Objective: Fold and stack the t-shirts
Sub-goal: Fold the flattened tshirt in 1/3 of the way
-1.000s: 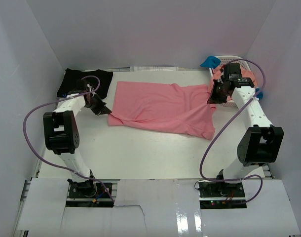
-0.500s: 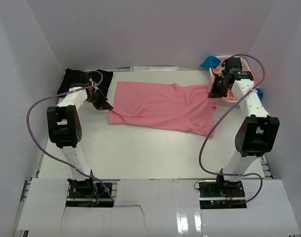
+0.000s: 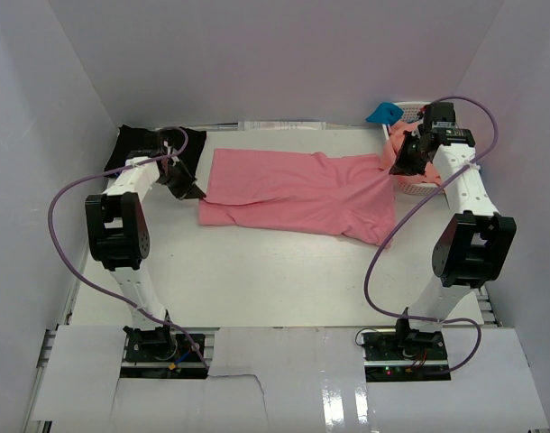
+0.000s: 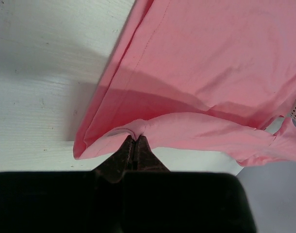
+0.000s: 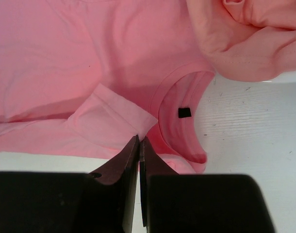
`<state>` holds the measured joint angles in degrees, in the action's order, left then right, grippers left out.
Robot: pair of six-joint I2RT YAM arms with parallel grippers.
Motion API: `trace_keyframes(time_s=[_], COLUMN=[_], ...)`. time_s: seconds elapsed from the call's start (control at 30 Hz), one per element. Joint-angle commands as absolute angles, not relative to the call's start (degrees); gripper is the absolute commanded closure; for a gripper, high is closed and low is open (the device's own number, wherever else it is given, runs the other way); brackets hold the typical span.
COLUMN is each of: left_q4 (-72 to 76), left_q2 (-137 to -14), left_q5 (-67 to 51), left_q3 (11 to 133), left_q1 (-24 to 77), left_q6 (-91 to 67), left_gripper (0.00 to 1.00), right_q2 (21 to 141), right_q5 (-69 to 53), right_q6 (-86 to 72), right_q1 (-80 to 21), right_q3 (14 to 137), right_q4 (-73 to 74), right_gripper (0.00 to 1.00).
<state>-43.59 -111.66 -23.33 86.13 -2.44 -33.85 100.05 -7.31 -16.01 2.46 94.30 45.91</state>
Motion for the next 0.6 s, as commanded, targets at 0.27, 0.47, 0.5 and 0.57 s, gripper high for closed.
trace_keyframes(time_s=[0.27, 0.47, 0.5, 0.57], left_q4=[-44.21, -44.82, -44.82, -45.00], left_q2=[-111.53, -113.38, -113.64, -114.60], left_q5=[-22.94, -23.11, -23.12, -23.29], left_q3=[90.61, 93.68, 93.95, 94.92], left_q1=[-2.37, -2.37, -2.29, -2.11], left_q6=[-33.40, -33.57, -33.57, -33.57], left_gripper=[1.00, 1.00, 1.00, 1.00], right_q2=[100.54, 102.21, 102.48, 103.62], right_q5=[-8.53, -10.72, -11.42, -12.12], right_q6=[-15.29, -15.38, -15.29, -15.38], right_q1=[3.60, 3.69, 3.69, 3.69], right_q3=[97.20, 99.58, 100.36, 101.25], right_q4=[43.68, 43.68, 43.59, 43.68], right_gripper=[0.92, 0.92, 0.92, 0.92])
